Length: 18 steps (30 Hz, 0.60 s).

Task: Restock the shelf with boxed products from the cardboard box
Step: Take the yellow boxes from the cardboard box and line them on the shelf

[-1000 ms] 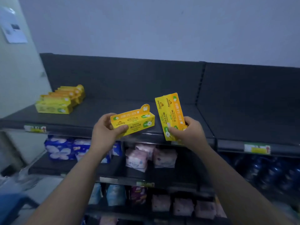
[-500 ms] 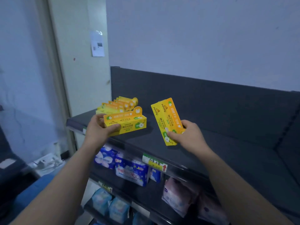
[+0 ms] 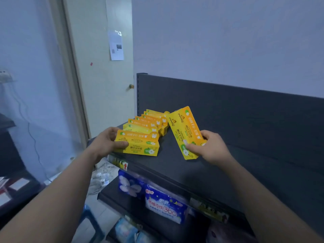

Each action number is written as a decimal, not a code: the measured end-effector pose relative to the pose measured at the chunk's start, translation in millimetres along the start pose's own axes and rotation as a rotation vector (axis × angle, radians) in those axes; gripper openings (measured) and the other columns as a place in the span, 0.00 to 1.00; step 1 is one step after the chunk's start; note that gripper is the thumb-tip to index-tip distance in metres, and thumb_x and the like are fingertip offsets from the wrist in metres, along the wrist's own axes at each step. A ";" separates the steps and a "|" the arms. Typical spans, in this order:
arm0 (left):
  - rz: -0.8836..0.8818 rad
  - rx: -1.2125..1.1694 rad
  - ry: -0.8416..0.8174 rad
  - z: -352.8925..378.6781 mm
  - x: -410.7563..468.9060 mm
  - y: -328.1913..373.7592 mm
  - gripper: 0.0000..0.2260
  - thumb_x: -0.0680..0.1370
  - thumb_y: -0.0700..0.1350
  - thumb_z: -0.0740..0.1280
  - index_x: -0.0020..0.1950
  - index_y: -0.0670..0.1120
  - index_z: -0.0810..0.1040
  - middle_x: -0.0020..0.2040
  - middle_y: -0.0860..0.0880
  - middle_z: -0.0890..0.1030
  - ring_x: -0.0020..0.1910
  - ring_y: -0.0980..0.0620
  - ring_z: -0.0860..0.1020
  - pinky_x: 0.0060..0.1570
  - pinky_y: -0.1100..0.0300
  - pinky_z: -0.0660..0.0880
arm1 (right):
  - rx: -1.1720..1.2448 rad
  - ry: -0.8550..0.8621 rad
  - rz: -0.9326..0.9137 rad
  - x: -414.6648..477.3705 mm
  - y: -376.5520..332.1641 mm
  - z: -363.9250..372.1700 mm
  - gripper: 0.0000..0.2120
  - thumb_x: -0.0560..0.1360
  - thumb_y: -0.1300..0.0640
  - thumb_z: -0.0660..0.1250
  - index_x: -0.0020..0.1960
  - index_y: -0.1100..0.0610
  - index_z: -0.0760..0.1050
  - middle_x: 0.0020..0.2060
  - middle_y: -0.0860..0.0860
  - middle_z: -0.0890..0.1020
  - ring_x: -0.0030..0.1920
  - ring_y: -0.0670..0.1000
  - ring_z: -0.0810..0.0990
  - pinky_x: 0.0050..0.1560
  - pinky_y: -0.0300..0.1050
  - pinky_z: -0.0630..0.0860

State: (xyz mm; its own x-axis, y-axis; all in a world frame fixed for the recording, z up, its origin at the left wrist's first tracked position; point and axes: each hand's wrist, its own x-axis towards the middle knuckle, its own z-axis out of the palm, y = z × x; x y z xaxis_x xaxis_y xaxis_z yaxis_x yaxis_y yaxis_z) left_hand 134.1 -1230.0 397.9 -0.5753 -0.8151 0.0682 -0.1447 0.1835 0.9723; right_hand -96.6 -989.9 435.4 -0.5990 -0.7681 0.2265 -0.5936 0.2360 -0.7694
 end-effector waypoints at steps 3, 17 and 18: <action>-0.025 0.031 -0.109 -17.8 22.9 -2.4 0.21 0.70 0.32 0.73 0.60 0.40 0.73 0.54 0.40 0.81 0.47 0.45 0.81 0.37 0.62 0.80 | -0.030 0.008 0.020 9.7 -8.6 9.0 0.15 0.67 0.49 0.77 0.47 0.56 0.78 0.40 0.48 0.83 0.39 0.46 0.82 0.34 0.39 0.76; -0.001 0.138 -0.155 -34.9 69.2 -19.5 0.21 0.71 0.35 0.73 0.63 0.45 0.75 0.57 0.45 0.80 0.55 0.45 0.79 0.61 0.47 0.74 | 0.015 -0.094 0.040 14.0 -23.6 36.8 0.16 0.64 0.52 0.80 0.48 0.52 0.80 0.42 0.49 0.85 0.43 0.49 0.85 0.47 0.54 0.82; 0.004 0.155 -0.147 -35.1 69.5 -20.3 0.22 0.71 0.35 0.73 0.64 0.44 0.75 0.58 0.44 0.79 0.56 0.44 0.79 0.62 0.46 0.73 | 0.031 -0.102 0.043 14.1 -24.5 39.6 0.16 0.63 0.52 0.81 0.48 0.52 0.79 0.42 0.49 0.86 0.43 0.49 0.85 0.48 0.53 0.82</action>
State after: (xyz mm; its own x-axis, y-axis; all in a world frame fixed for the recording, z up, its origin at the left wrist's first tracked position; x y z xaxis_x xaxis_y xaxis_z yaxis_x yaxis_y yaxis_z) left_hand 125.3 -1309.6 390.8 -0.6858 -0.7273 0.0277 -0.2575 0.2780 0.9254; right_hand -69.2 -1030.1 433.8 -0.5649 -0.8146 0.1318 -0.5504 0.2529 -0.7957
